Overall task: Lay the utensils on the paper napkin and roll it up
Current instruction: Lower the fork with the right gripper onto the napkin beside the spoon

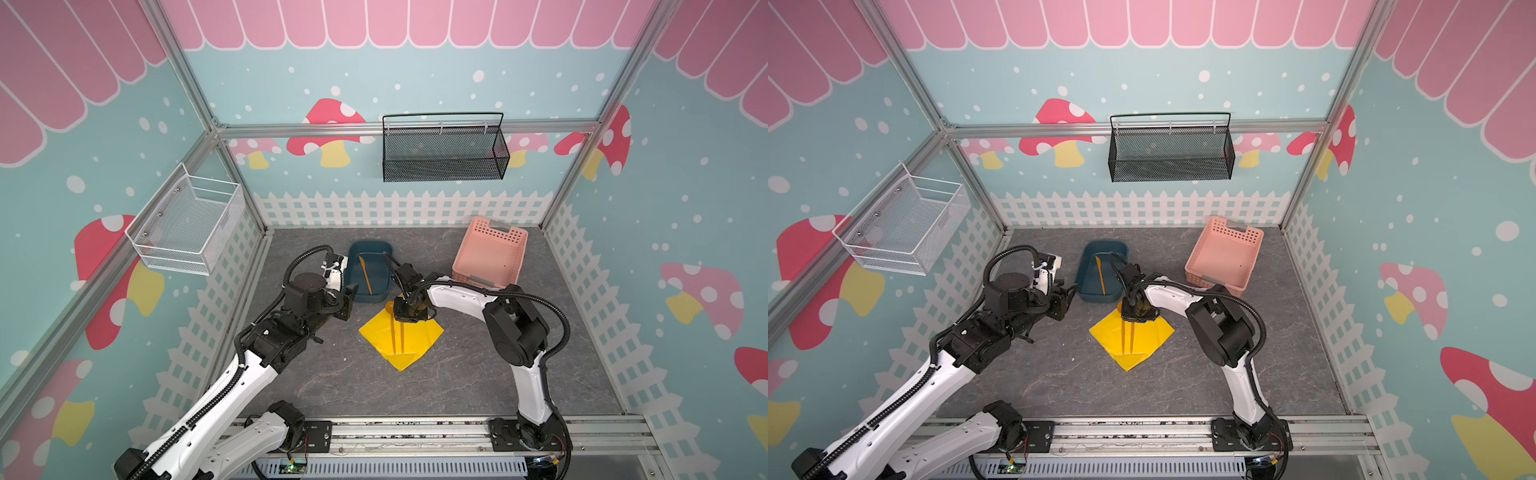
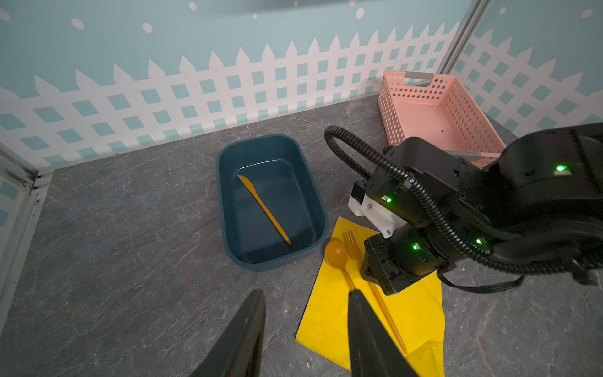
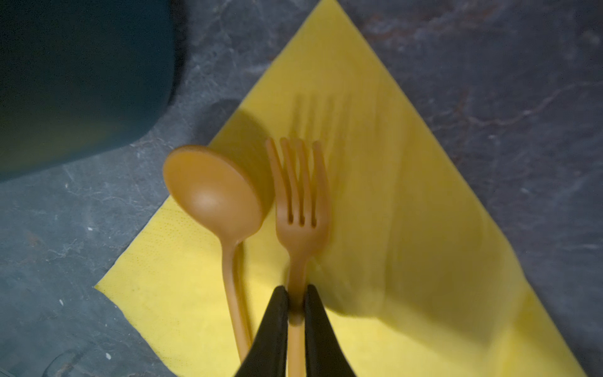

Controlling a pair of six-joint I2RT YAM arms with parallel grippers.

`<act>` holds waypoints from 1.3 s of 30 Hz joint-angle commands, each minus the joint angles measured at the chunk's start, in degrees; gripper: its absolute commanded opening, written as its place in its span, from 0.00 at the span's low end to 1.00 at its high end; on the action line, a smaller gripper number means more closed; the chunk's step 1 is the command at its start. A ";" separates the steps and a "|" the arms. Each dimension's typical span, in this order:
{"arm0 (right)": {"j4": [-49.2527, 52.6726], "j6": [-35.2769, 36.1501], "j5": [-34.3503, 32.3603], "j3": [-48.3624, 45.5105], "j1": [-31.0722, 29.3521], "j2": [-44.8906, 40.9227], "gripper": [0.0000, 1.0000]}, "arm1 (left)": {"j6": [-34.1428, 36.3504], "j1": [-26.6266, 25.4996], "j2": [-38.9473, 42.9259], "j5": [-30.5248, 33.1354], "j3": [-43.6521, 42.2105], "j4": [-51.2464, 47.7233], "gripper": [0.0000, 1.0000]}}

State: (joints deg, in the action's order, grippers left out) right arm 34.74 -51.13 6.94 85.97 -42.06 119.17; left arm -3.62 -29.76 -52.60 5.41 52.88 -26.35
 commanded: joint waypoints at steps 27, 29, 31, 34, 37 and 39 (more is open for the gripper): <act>1.12 0.60 0.77 0.90 -0.30 1.41 0.20 | 1.22 -0.25 -0.13 0.06 -0.59 -0.99 0.44; 0.87 0.73 0.98 0.78 -0.26 1.41 0.18 | 1.23 -0.23 -0.07 0.08 -0.59 -0.99 0.44; 0.76 0.77 1.10 0.71 -0.29 1.37 0.16 | 1.26 -0.25 -0.21 0.11 -0.59 -0.99 0.44; 0.55 0.77 1.19 0.60 -0.29 1.32 0.13 | 1.25 -0.24 -0.21 0.08 -0.59 -1.03 0.44; 0.18 0.86 1.49 0.65 -0.26 1.32 0.12 | 1.24 -0.25 -0.15 0.00 -0.60 -0.99 0.44; -0.26 0.95 1.84 0.42 -0.32 1.17 0.12 | 1.29 -0.28 -0.22 0.09 -0.69 -0.98 0.44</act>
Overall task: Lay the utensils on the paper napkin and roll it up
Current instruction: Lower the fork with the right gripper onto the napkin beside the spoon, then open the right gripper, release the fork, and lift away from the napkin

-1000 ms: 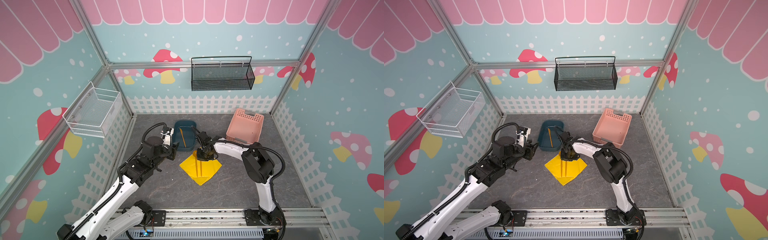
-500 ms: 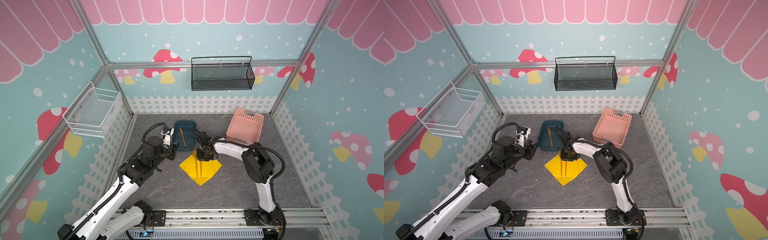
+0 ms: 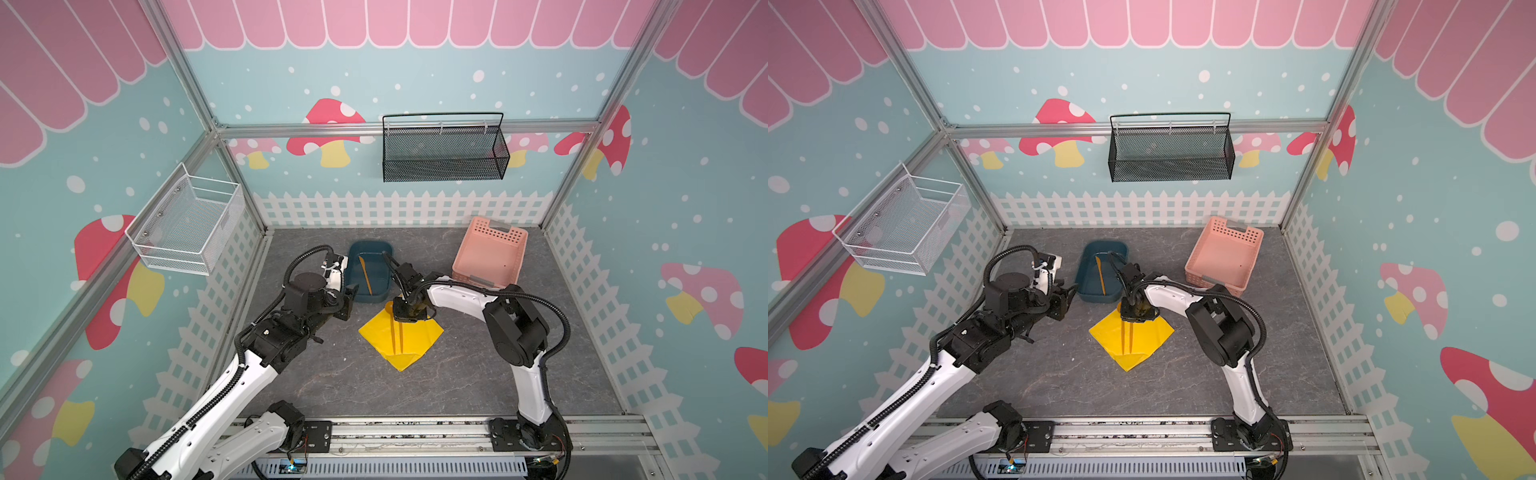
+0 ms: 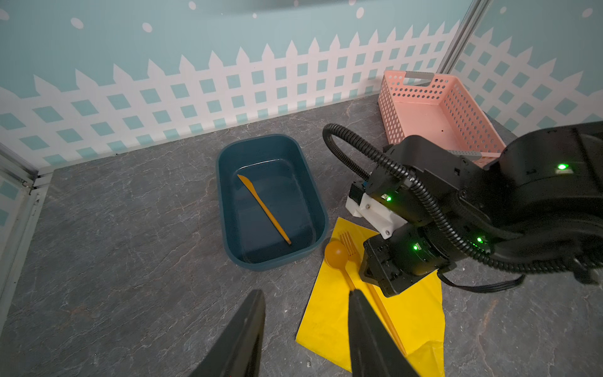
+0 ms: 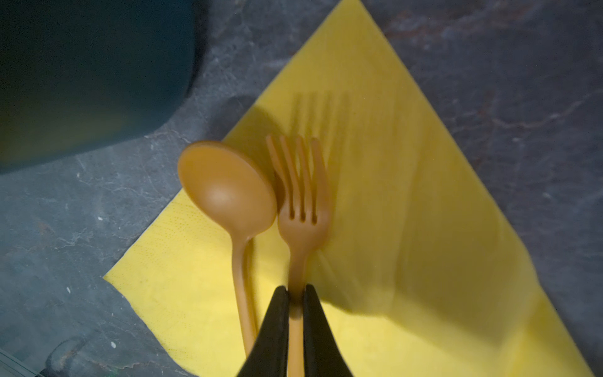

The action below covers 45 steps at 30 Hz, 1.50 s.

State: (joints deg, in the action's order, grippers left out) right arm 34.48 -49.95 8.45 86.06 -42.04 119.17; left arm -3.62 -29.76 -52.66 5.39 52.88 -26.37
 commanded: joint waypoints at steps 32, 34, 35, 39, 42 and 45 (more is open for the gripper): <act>-5.47 2.73 -3.14 -11.86 4.38 -16.80 0.25 | -6.93 1.98 -17.11 -1.50 6.59 -4.35 0.43; -7.09 3.53 -2.05 -14.67 6.06 -19.10 0.25 | -9.73 2.58 -20.32 -0.47 8.65 -5.71 0.43; -7.76 4.01 -1.46 -15.94 7.07 -20.29 0.25 | -11.15 3.21 -22.18 -0.36 10.00 -6.49 0.42; -10.06 6.27 1.00 -20.97 11.50 -24.73 0.25 | -16.25 5.84 -29.04 -1.36 14.49 -8.45 0.41; -11.38 8.16 2.98 -23.74 14.69 -27.44 0.25 | -19.89 7.78 -34.64 -1.81 18.75 -10.17 0.38; -11.58 10.24 4.73 -25.29 17.58 -29.04 0.25 | -22.57 8.13 -41.95 -0.58 25.39 -15.11 0.34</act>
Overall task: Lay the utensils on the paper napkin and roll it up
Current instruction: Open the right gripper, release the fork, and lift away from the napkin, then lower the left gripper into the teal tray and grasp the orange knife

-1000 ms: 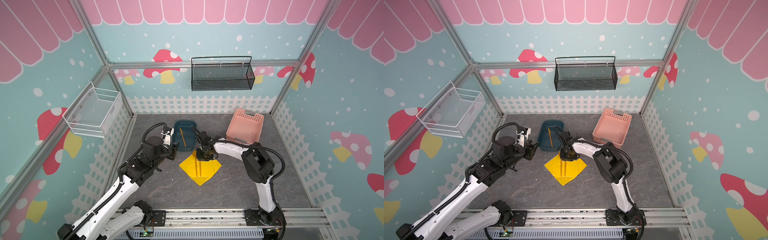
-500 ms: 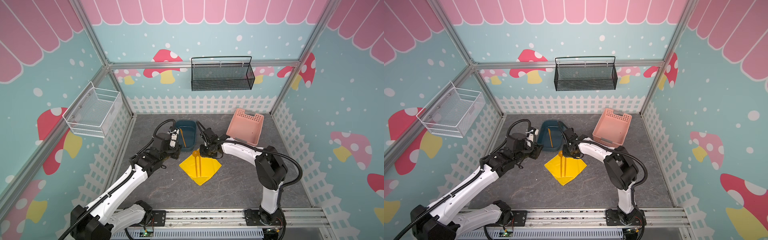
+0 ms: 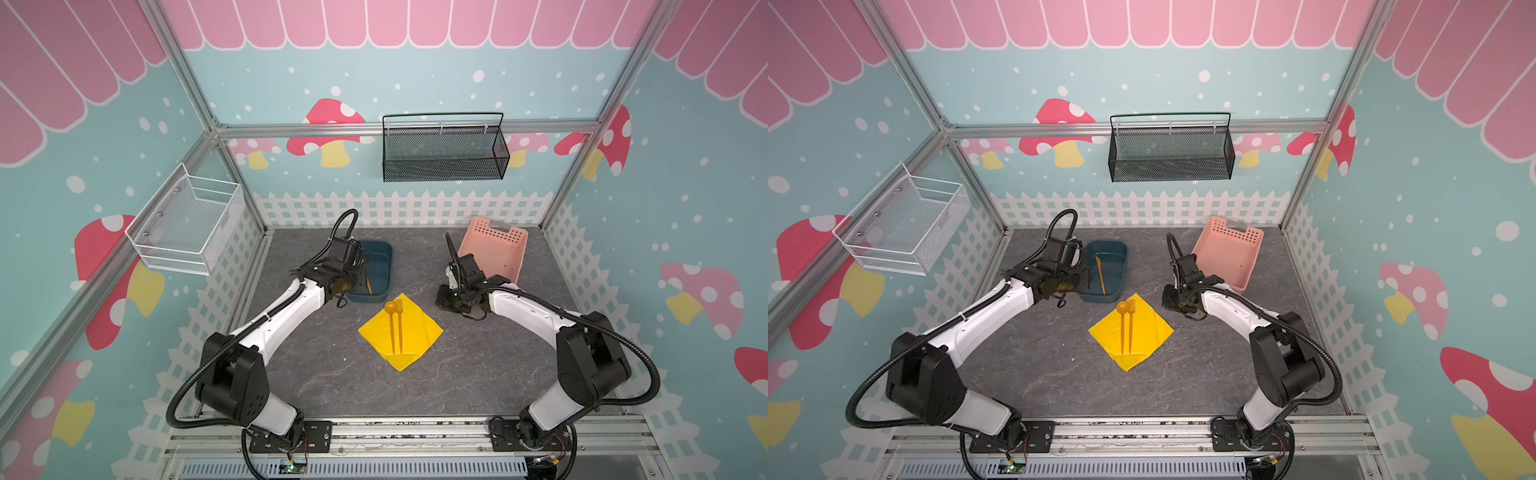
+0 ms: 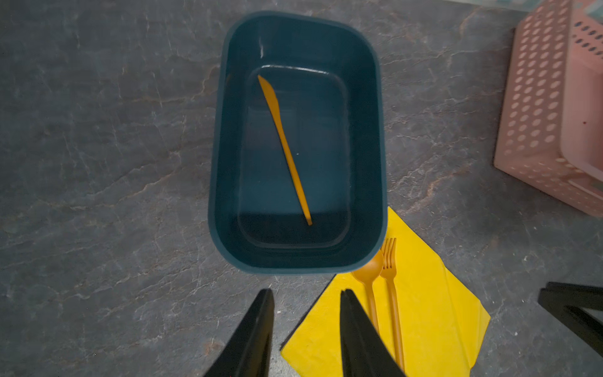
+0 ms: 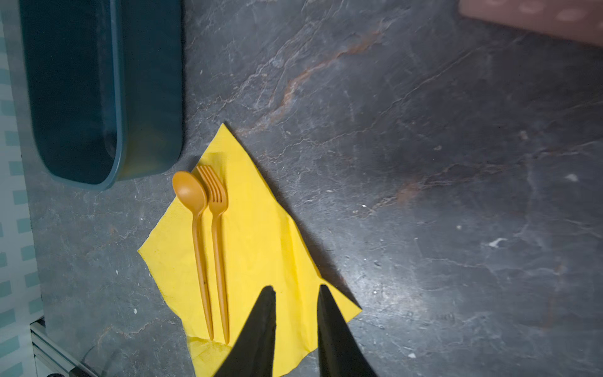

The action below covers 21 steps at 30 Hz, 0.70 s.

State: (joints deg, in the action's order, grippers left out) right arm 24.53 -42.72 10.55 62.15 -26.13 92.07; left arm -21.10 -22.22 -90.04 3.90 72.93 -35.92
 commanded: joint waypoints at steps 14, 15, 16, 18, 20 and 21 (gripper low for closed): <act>-1.83 10.30 11.46 -1.27 11.79 -0.90 0.24 | -2.75 0.95 -31.02 1.67 33.10 -23.81 0.30; -1.86 10.78 12.26 -0.95 12.42 -0.27 0.25 | -3.13 0.93 -32.63 1.84 34.79 -24.76 0.30; -1.86 11.18 12.87 -0.76 12.79 0.13 0.24 | -3.96 0.87 -33.66 2.44 35.69 -24.94 0.30; -1.86 11.98 14.03 -0.21 13.70 0.87 0.24 | -6.52 1.05 -35.48 3.69 37.59 -25.05 0.30; -1.70 12.59 14.91 0.22 14.42 1.18 0.24 | -8.61 1.47 -37.21 4.00 39.27 -25.50 0.30; -1.55 12.82 15.37 0.42 14.89 1.26 0.24 | -9.45 1.76 -38.10 3.73 40.16 -25.80 0.31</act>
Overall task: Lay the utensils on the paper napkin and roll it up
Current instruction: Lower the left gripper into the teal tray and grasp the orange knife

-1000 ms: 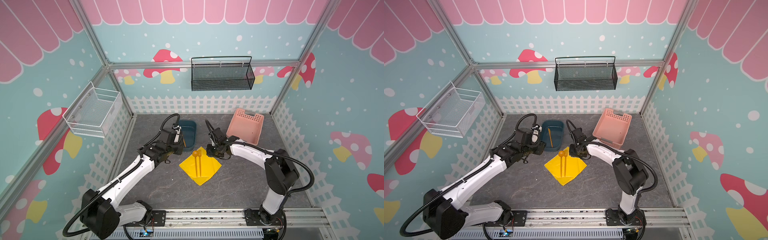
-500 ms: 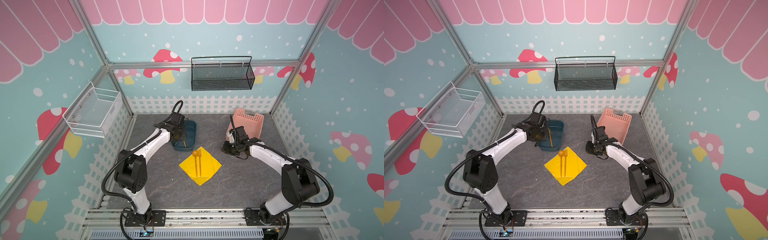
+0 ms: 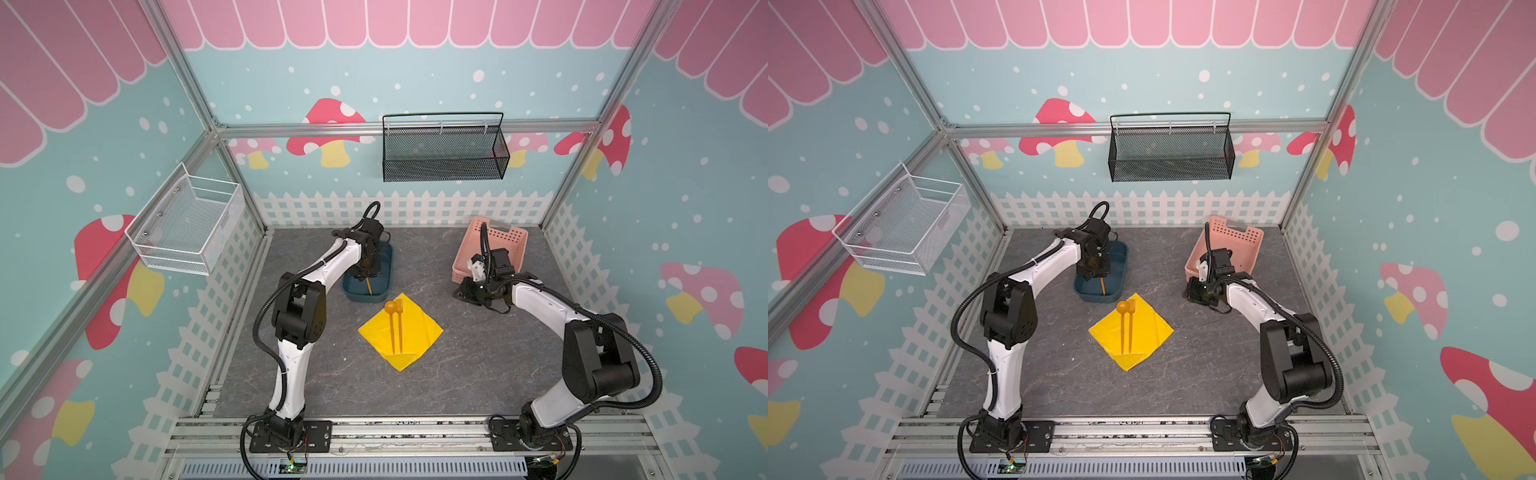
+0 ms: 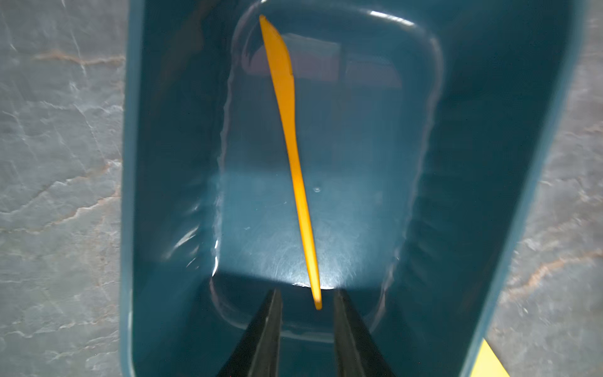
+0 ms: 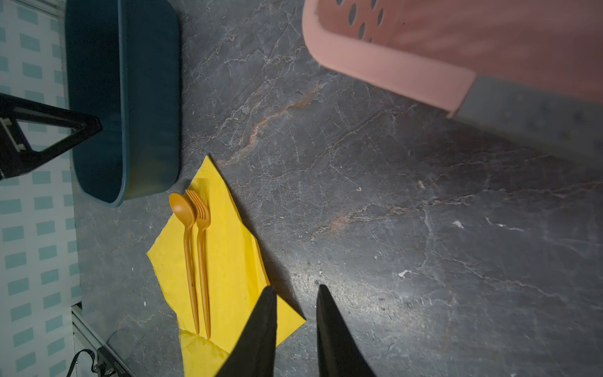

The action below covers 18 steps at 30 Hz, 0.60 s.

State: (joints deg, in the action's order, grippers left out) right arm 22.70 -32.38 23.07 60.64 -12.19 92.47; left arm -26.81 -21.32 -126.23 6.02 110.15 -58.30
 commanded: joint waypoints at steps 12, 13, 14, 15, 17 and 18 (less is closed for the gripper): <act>1.64 6.09 7.47 2.64 5.06 2.76 0.24 | -7.03 1.46 -10.32 -0.84 10.44 -5.87 0.28; 1.74 6.31 7.62 2.64 5.38 2.76 0.24 | -7.06 1.46 -10.80 -0.84 10.80 -6.12 0.28; 1.89 6.45 7.79 2.48 5.74 2.72 0.24 | -7.03 1.46 -11.24 -1.03 11.07 -6.22 0.28; 1.89 6.54 7.91 2.31 6.05 2.59 0.24 | -7.03 1.45 -11.54 -1.30 11.12 -6.29 0.27; 1.86 6.69 8.19 2.03 6.57 2.39 0.24 | -7.18 1.50 -12.30 -2.20 11.25 -6.25 0.26; 1.84 6.78 8.39 1.87 6.85 2.32 0.24 | -7.36 1.35 -12.64 -2.64 11.32 -6.30 0.26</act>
State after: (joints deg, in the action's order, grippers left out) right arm 23.35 -27.49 29.93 61.69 -6.02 94.65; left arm -32.71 -19.94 -137.36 4.69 119.79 -63.09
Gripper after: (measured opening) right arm 0.239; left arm 0.261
